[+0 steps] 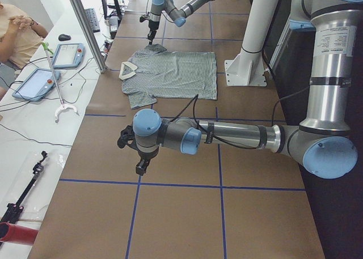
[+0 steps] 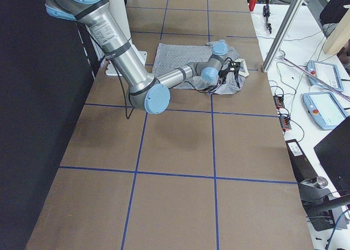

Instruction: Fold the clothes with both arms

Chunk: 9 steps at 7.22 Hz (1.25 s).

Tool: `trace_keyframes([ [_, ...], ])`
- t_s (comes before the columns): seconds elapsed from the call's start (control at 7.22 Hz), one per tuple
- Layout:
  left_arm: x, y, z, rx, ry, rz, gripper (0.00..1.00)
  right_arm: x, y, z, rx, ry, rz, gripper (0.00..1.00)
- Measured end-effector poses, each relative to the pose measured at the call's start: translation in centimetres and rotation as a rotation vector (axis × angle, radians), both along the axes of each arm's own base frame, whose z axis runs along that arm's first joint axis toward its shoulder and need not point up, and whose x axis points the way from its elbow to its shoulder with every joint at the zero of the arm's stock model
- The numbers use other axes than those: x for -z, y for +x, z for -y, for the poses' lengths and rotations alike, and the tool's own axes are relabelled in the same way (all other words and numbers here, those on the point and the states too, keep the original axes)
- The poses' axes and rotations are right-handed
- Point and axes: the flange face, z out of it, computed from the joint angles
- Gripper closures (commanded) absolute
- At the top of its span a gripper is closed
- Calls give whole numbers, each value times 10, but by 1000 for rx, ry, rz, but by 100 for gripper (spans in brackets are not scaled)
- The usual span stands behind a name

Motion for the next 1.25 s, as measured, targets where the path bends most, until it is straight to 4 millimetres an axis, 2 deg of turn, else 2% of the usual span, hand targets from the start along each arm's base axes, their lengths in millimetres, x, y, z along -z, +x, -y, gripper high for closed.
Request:
trace_keyframes([
  [0.28,3,0,0,1,17,-4,0,33,-61,2,-90,-15,-31,100],
  [0.55,4,0,0,0,21,-6,0,39,-80,12,-163,-20,-62,100],
  [0.69,4,0,0,-1,21,-7,0,39,-84,19,-190,-18,-81,1],
  [0.97,15,4,-1,-17,58,-54,0,39,-87,25,-215,-10,-96,0],
  [1.25,34,14,-1,-16,76,-160,0,52,-85,21,-217,10,-77,0],
])
